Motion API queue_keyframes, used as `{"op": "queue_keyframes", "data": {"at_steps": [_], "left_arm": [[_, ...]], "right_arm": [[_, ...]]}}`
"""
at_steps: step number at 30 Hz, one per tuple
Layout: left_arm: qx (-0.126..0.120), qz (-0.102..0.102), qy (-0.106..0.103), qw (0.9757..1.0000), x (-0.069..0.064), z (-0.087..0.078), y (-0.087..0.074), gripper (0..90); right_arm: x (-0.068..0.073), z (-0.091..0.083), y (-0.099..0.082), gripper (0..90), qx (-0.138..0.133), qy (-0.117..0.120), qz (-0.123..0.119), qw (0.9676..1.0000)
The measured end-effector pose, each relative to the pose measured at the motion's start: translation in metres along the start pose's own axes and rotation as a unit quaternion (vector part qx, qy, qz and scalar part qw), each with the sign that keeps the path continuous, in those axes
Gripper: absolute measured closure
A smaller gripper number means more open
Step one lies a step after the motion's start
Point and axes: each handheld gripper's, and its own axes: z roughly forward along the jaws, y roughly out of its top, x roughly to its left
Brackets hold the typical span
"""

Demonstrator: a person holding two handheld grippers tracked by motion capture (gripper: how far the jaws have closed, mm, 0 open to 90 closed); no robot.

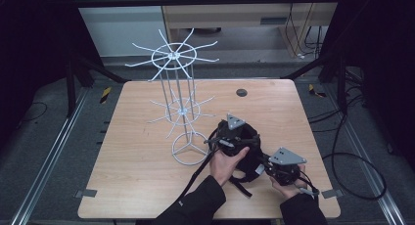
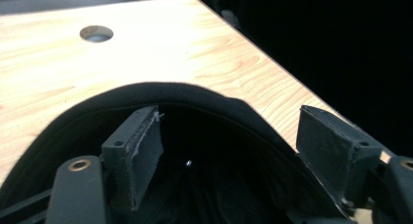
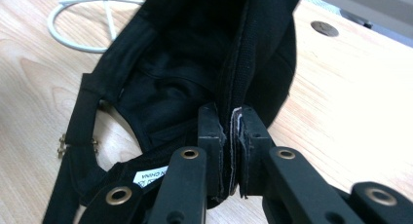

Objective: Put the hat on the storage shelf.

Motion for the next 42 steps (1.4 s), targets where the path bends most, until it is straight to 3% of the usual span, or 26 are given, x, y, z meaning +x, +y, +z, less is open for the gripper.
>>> {"op": "queue_keyframes", "data": {"at_steps": [3, 6, 7, 8, 9, 11, 15, 18, 21, 22, 25, 27, 29, 31, 32, 35, 39, 42], "left_arm": [[0.022, -0.012, 0.002, 0.9997, 0.003, 0.006, -0.002, 19.8], [0.028, -0.022, -0.006, 0.9994, 0.005, 0.009, -0.003, 21.0], [0.031, -0.025, -0.008, 0.9992, 0.006, 0.009, -0.003, 26.9], [0.034, -0.028, -0.011, 0.999, 0.007, 0.009, -0.004, 26.9], [0.036, -0.03, -0.013, 0.9988, 0.007, 0.009, -0.004, 34.3], [0.036, -0.033, -0.018, 0.9986, 0.006, 0.009, -0.004, 38.6], [0.03, -0.034, -0.026, 0.9986, 0.002, 0.009, -0.005, 54.1], [0.023, -0.031, -0.035, 0.9986, 0.001, 0.006, -0.004, 61.9], [0.017, -0.026, -0.048, 0.9984, 0.0, 0.004, -0.002, 69.6], [0.016, -0.021, -0.05, 0.9984, 0.0, 0.003, -0.002, 69.6], [0.008, -0.015, -0.054, 0.9984, 0.0, 0.0, -0.001, 72.1], [0.004, -0.007, -0.055, 0.9985, 0.0, -0.002, 0.0, 73.4], [-0.001, -0.001, -0.055, 0.9985, 0.0, -0.005, 0.001, 73.6], [-0.004, 0.003, -0.056, 0.9984, 0.002, -0.008, 0.002, 74.5], [-0.004, 0.006, -0.056, 0.9984, 0.002, -0.009, 0.003, 74.5], [-0.009, 0.014, -0.061, 0.998, 0.006, -0.014, 0.003, 76.7], [-0.016, 0.017, -0.071, 0.9972, 0.01, -0.022, 0.002, 77.9], [-0.025, 0.026, -0.086, 0.9956, 0.012, -0.028, 0.003, 78.8]], "right_arm": [[0.002, -0.001, 0.001, 82.8, -0.012, 0.002, -0.007, 0.9999], [0.004, -0.001, 0.002, 82.8, -0.025, 0.019, -0.008, 0.9995], [0.005, 0.0, 0.002, 82.7, -0.026, 0.031, -0.007, 0.9992], [0.005, 0.0, 0.002, 82.7, -0.026, 0.031, -0.007, 0.9992], [0.006, 0.002, 0.002, 82.4, -0.022, 0.038, -0.003, 0.999], [0.006, 0.003, 0.002, 82.1, -0.02, 0.041, -0.001, 0.999], [0.003, 0.004, 0.0, 78.6, -0.023, 0.06, 0.025, 0.9976], [0.0, 0.002, -0.001, 72.0, -0.037, 0.069, 0.042, 0.9961], [-0.006, -0.006, -0.005, 56.6, -0.054, 0.092, 0.069, 0.9918], [-0.006, -0.006, -0.005, 56.6, -0.054, 0.092, 0.069, 0.9918], [-0.011, -0.015, -0.008, 45.3, -0.063, 0.084, 0.071, 0.9919], [-0.021, -0.023, -0.01, 39.2, -0.081, 0.078, 0.095, 0.9891], [-0.023, -0.025, -0.01, 37.3, -0.084, 0.078, 0.1, 0.9883], [-0.03, -0.029, -0.008, 34.9, -0.106, 0.086, 0.118, 0.9836], [-0.03, -0.029, -0.008, 34.9, -0.106, 0.086, 0.118, 0.9836], [-0.039, -0.04, -0.007, 35.4, -0.128, 0.068, 0.13, 0.9809], [-0.045, -0.04, -0.01, 35.6, -0.126, 0.048, 0.141, 0.9808], [-0.046, -0.035, -0.012, 35.6, -0.116, 0.046, 0.14, 0.9822]]}}
